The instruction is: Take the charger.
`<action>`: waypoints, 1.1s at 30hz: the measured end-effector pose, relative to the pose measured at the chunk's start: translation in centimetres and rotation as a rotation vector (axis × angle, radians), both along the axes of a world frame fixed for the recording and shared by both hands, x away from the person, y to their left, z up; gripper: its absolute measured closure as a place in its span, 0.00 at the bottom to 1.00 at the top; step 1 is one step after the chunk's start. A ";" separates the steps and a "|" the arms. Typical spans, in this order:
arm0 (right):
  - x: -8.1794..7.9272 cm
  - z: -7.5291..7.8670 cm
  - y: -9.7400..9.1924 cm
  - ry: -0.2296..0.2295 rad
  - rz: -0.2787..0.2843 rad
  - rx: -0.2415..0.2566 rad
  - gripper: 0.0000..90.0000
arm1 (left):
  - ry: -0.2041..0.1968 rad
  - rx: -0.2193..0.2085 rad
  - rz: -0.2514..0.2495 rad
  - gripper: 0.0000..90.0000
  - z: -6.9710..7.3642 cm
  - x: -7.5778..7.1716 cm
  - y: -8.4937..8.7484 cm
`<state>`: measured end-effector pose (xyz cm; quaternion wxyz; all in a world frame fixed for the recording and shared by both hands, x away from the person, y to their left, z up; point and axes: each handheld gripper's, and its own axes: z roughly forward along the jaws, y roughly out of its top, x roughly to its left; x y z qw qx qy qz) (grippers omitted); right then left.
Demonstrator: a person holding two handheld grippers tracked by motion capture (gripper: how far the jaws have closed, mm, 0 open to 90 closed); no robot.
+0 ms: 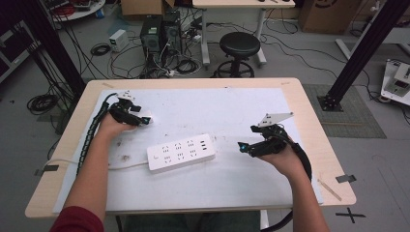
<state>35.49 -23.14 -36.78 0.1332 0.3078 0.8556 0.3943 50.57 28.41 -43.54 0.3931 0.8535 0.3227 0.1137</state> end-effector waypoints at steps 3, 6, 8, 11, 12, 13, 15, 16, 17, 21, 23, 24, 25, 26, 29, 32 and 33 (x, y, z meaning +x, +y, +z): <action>-0.1 0.0 -0.1 -0.001 0.000 0.000 0.19 | 0.004 0.011 -0.001 0.21 -0.2 0.0 0.0; -0.2 0.0 -0.1 0.001 -0.005 0.005 0.19 | 0.005 0.027 -0.012 0.24 -0.3 0.0 -0.1; -0.1 0.0 -0.1 0.002 -0.003 0.000 0.19 | 0.003 0.034 -0.019 0.25 -0.3 0.0 -0.2; -0.1 -0.1 0.0 0.004 -0.001 0.002 0.19 | 0.003 0.044 -0.019 0.27 -0.4 -0.1 -0.3; -0.1 -0.1 0.0 0.004 -0.001 0.002 0.19 | 0.003 0.044 -0.019 0.29 -0.4 -0.1 -0.3; -0.1 -0.1 0.0 0.004 0.000 0.000 0.19 | 0.002 0.047 -0.021 0.29 -0.5 0.0 -0.4; -0.1 -0.1 0.0 0.004 0.002 0.001 0.19 | 0.002 0.047 -0.021 0.30 -0.5 0.0 -0.4; -0.1 -0.1 0.0 0.004 0.002 0.001 0.19 | 0.007 0.060 -0.028 0.30 -0.7 0.0 -0.4; -0.1 -0.1 0.0 0.004 0.002 0.001 0.19 | 0.007 0.060 -0.028 0.34 -0.7 0.0 -0.4; -0.1 -0.1 -0.2 0.006 0.000 0.003 0.19 | -0.001 0.076 -0.037 0.37 -0.7 -0.1 -0.5; 0.0 -0.1 -0.1 0.004 0.000 0.005 0.19 | -0.010 0.092 -0.036 0.40 -0.6 -0.1 -0.6; 0.0 -0.1 -0.1 0.004 0.000 0.005 0.19 | -0.010 0.092 -0.036 0.40 -0.6 -0.1 -0.6; 0.0 -0.1 -0.1 0.005 0.000 0.002 0.19 | -0.010 0.094 -0.037 0.40 -0.6 -0.1 -0.6; 0.0 -0.1 -0.1 0.005 0.000 0.002 0.19 | -0.010 0.094 -0.037 0.41 -0.6 -0.1 -0.6; 0.1 -0.2 -0.1 0.009 -0.001 0.003 0.19 | -0.028 0.124 -0.057 0.47 -0.4 -0.2 -0.7; 0.1 -0.2 -0.1 0.008 -0.001 0.009 0.19 | -0.044 0.111 -0.052 0.47 0.1 -0.5 -0.8; 0.1 -0.2 -0.1 0.008 -0.001 0.009 0.19 | -0.044 0.111 -0.052 0.47 0.1 -0.5 -0.8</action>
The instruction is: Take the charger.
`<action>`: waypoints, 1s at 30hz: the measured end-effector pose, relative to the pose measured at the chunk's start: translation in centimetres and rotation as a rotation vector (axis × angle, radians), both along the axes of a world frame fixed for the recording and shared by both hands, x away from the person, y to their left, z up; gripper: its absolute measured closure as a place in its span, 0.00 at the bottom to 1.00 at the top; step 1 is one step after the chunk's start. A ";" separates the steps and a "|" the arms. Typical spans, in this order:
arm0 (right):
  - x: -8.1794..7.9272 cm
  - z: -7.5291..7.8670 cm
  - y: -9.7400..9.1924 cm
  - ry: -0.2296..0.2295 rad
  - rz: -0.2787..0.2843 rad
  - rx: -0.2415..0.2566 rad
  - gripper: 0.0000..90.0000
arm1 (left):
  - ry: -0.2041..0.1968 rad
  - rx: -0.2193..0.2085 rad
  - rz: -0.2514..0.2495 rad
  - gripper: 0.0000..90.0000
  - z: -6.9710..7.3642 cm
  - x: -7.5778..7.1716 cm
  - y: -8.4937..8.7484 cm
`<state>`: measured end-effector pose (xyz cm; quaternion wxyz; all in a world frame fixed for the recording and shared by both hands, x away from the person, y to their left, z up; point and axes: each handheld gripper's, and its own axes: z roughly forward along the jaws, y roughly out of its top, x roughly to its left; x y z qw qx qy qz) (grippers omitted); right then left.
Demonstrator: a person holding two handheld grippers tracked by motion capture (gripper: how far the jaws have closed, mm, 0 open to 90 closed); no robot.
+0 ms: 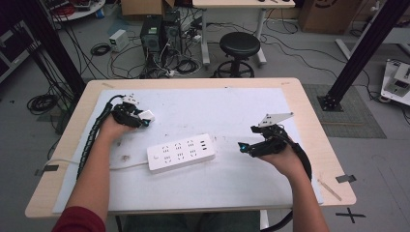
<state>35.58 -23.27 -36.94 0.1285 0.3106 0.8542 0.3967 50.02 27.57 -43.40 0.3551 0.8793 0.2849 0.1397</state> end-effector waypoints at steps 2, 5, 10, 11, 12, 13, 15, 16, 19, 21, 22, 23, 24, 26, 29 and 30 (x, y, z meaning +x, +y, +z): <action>0.0 0.1 -0.1 -0.003 0.000 0.002 0.20 | -0.015 -0.016 -0.005 0.47 0.6 -0.4 0.0; 0.0 0.2 -0.2 -0.006 0.001 0.007 0.19 | -0.045 -0.030 -0.005 0.47 1.6 -1.1 0.0; -0.2 0.6 -0.2 -0.018 0.011 0.013 0.19 | -0.091 -0.056 -0.017 0.47 3.6 -2.9 0.0; -0.2 0.7 -0.2 -0.015 0.012 0.013 0.19 | -0.097 -0.061 -0.020 0.47 3.9 -3.4 0.0; -0.2 0.7 -0.2 -0.015 0.012 0.013 0.19 | -0.097 -0.061 -0.020 0.47 3.9 -3.4 0.0; -0.3 0.8 -0.2 -0.023 0.019 0.015 0.20 | -0.105 -0.072 -0.021 0.47 4.6 -4.1 0.0; -0.4 1.1 -0.2 -0.027 0.023 0.016 0.19 | -0.121 -0.078 -0.023 0.47 5.3 -4.8 -0.1; -0.5 1.2 -0.2 -0.024 0.021 0.016 0.19 | -0.124 -0.077 -0.024 0.47 5.7 -5.2 -0.2; -0.6 1.4 -0.2 -0.029 0.026 0.014 0.19 | -0.135 -0.076 -0.029 0.47 6.5 -6.2 -0.4; -0.6 1.5 -0.3 -0.031 0.031 0.014 0.19 | -0.155 -0.081 -0.042 0.47 7.3 -7.4 -0.7; -0.7 1.6 -0.5 -0.039 0.033 0.017 0.19 | -0.160 -0.085 -0.046 0.47 7.5 -7.9 -0.8; -0.8 1.6 -0.6 -0.035 0.027 0.021 0.19 | -0.166 -0.090 -0.052 0.47 7.7 -8.3 -0.9; -0.9 1.6 -0.7 -0.035 0.026 0.020 0.19 | -0.170 -0.086 -0.060 0.47 7.9 -8.6 -0.9; -0.9 1.6 -0.7 -0.038 0.028 0.020 0.19 | -0.171 -0.096 -0.060 0.47 8.1 -9.0 -1.0; -1.1 1.6 -0.8 -0.038 0.021 0.025 0.19 | -0.177 -0.092 -0.086 0.47 8.7 -10.3 -1.4; -1.2 1.6 -0.8 -0.039 0.020 0.026 0.19 | -0.178 -0.098 -0.089 0.47 8.7 -10.5 -1.6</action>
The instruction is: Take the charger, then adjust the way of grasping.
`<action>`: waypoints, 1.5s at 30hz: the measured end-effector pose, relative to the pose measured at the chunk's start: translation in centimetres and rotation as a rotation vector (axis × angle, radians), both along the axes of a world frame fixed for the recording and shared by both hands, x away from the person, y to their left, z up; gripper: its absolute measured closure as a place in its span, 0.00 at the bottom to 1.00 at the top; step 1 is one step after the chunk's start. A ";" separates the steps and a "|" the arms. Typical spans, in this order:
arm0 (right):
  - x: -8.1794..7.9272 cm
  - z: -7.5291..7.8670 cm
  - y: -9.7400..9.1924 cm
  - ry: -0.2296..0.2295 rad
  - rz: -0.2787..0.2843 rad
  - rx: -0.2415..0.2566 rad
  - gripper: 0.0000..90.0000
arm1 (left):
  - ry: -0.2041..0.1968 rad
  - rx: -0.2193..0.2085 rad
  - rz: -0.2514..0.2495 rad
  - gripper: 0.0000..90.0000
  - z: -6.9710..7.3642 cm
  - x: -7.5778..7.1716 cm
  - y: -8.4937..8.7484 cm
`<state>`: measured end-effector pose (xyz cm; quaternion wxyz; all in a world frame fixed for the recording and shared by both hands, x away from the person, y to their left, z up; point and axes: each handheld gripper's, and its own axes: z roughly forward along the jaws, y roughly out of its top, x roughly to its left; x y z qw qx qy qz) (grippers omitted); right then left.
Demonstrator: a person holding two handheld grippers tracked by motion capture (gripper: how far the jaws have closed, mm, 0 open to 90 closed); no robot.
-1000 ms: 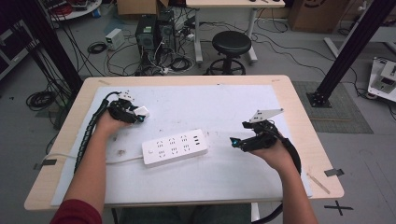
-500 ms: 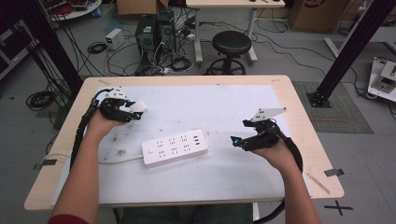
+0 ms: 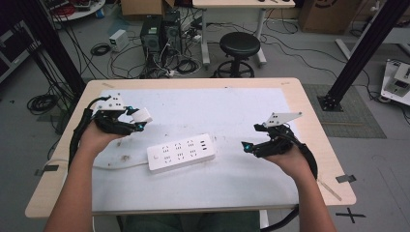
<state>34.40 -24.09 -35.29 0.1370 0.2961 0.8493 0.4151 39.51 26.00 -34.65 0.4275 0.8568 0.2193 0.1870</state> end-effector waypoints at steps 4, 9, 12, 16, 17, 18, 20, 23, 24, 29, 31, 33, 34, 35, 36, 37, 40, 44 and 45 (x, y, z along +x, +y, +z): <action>-0.2 0.0 0.1 -0.002 0.002 0.001 0.19 | -0.003 0.001 -0.026 0.47 0.1 -0.7 -0.4; -0.1 -0.1 0.4 0.004 0.005 -0.002 0.19 | -0.003 0.002 -0.025 0.47 0.0 -0.9 -0.6; -0.1 0.0 0.6 0.001 0.006 -0.004 0.19 | -0.006 0.012 -0.037 0.47 0.0 -1.1 -0.7; -0.1 0.4 0.9 -0.001 0.016 -0.003 0.19 | -0.019 -0.007 -0.058 0.47 0.2 -1.5 -1.3; -0.1 0.4 0.9 -0.001 0.016 -0.003 0.19 | -0.019 -0.007 -0.058 0.47 0.2 -1.5 -1.3; -0.2 0.8 1.8 -0.004 0.041 0.001 0.19 | -0.043 -0.004 -0.117 0.47 0.2 -2.6 -2.6; -0.4 0.8 2.3 0.006 0.049 0.008 0.19 | -0.047 -0.015 -0.140 0.47 0.1 -3.1 -3.2; -0.4 0.8 2.5 0.010 0.060 0.012 0.19 | -0.048 -0.030 -0.156 0.47 0.0 -3.4 -3.7; -0.5 0.8 2.9 0.020 0.067 0.016 0.19 | -0.053 -0.026 -0.186 0.47 -0.4 -3.9 -4.6; -1.0 0.5 4.3 0.051 0.092 0.045 0.19 | -0.064 -0.036 -0.244 0.47 -1.5 -5.2 -7.0; -1.2 0.3 5.1 0.073 0.099 0.062 0.19 | -0.074 -0.034 -0.266 0.47 -2.1 -5.6 -7.9; -1.3 0.2 5.4 0.081 0.099 0.066 0.19 | -0.075 -0.044 -0.271 0.47 -2.4 -5.9 -8.4; -1.3 0.0 5.6 0.090 0.101 0.068 0.19 | -0.082 -0.047 -0.290 0.47 -3.0 -6.2 -9.3; -1.4 -0.5 6.3 0.120 0.107 0.082 0.20 | -0.086 -0.049 -0.296 0.47 -3.2 -6.4 -9.8; -1.4 -0.7 6.6 0.133 0.113 0.090 0.19 | -0.089 -0.051 -0.303 0.47 -3.5 -6.5 -10.2; -1.4 -1.0 6.9 0.148 0.115 0.094 0.19 | -0.086 -0.056 -0.312 0.47 -3.7 -6.6 -10.6; -1.4 -2.0 7.9 0.190 0.129 0.121 0.20 | -0.098 -0.043 -0.327 0.47 -4.1 -7.0 -11.4; -1.4 -2.4 8.4 0.210 0.132 0.138 0.20 | -0.114 -0.047 -0.341 0.47 -4.3 -7.3 -12.0; -1.2 -2.8 9.0 0.237 0.143 0.178 0.20 | -0.134 -0.050 -0.352 0.47 -4.4 -7.6 -12.5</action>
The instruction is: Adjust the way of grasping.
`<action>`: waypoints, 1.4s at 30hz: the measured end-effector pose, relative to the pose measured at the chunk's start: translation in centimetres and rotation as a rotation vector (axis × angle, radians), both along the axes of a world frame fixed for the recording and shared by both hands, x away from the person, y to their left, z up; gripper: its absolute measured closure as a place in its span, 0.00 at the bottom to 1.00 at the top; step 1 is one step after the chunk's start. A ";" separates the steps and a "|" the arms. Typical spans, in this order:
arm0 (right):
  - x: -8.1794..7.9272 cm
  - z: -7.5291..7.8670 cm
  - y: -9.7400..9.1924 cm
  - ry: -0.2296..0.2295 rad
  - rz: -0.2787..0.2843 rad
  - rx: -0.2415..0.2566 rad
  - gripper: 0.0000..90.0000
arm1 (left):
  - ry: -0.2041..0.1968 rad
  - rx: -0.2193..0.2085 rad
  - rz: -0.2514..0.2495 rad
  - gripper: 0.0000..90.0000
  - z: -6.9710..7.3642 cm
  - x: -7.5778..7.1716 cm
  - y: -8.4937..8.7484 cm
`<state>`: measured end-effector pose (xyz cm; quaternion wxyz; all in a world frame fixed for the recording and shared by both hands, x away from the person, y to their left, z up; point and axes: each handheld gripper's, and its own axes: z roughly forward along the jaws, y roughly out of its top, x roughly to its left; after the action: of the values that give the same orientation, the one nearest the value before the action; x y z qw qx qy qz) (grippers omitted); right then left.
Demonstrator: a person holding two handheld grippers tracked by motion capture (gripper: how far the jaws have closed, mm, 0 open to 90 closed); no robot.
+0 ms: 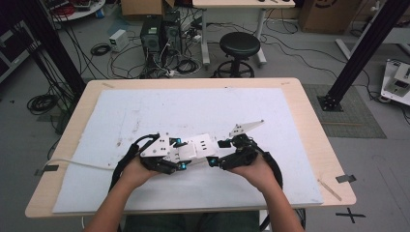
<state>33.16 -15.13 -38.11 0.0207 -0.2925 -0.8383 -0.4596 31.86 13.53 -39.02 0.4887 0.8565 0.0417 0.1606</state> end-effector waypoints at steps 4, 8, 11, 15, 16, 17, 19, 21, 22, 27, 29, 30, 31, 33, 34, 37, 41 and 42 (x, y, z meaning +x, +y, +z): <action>0.1 -0.1 0.5 0.011 0.006 0.019 0.20 | -0.024 0.007 -0.008 0.47 0.0 -0.3 -0.6; 0.3 -0.2 1.1 0.064 0.030 0.085 0.20 | -0.048 0.002 -0.017 0.47 0.0 -0.5 -1.3; 0.5 -0.4 1.2 0.079 0.038 0.112 0.20 | -0.066 -0.003 -0.019 0.47 0.0 -0.7 -1.8; 0.7 -0.5 1.3 0.118 0.039 0.150 0.20 | -0.078 -0.002 -0.026 0.47 -0.1 -0.7 -2.3; 0.8 -0.6 1.3 0.119 0.041 0.156 0.20 | -0.078 -0.002 -0.026 0.47 -0.1 -0.7 -2.3; 0.9 -0.8 1.5 0.136 0.044 0.162 0.20 | -0.085 -0.001 -0.032 0.47 0.0 -0.8 -2.7; 1.0 -0.9 1.5 0.138 0.047 0.167 0.20 | -0.090 -0.003 -0.037 0.47 0.0 -0.9 -2.9; 1.1 -1.1 1.6 0.152 0.052 0.178 0.22 | -0.099 -0.006 -0.035 0.47 0.1 -1.0 -3.1; 1.1 -1.1 1.6 0.159 0.053 0.181 0.22 | -0.099 -0.006 -0.035 0.47 0.1 -1.0 -3.1; 1.3 -1.3 1.7 0.185 0.068 0.210 0.28 | -0.117 -0.010 -0.037 0.47 0.3 -1.2 -3.2; 1.6 -1.5 1.7 0.202 0.078 0.239 0.32 | -0.120 -0.008 -0.033 0.47 0.3 -1.2 -3.2; 1.6 -1.5 1.7 0.210 0.076 0.240 0.33 | -0.120 -0.009 -0.033 0.47 0.3 -1.2 -3.2; 1.6 -1.5 1.7 0.214 0.078 0.243 0.36 | -0.118 -0.011 -0.036 0.47 0.3 -1.2 -3.2; 1.6 -1.5 1.8 0.210 0.085 0.250 0.36 | -0.118 -0.011 -0.036 0.47 0.3 -1.2 -3.2; 1.6 -1.5 1.8 0.210 0.085 0.250 0.39 | -0.118 -0.011 -0.036 0.47 0.3 -1.2 -3.2; 1.7 -1.7 1.8 0.226 0.092 0.253 0.45 | -0.125 -0.011 -0.039 0.47 0.3 -1.1 -3.3; 1.8 -1.7 1.8 0.237 0.099 0.261 0.50 | -0.133 -0.004 -0.040 0.47 0.3 -1.1 -3.3; 1.8 -1.7 1.8 0.237 0.099 0.261 0.50 | -0.133 -0.004 -0.040 0.47 0.3 -1.1 -3.3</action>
<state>34.93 -13.32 -39.85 0.1796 -0.2980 -0.7765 -0.5253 30.73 10.22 -38.69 0.4951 0.8437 -0.0079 0.2075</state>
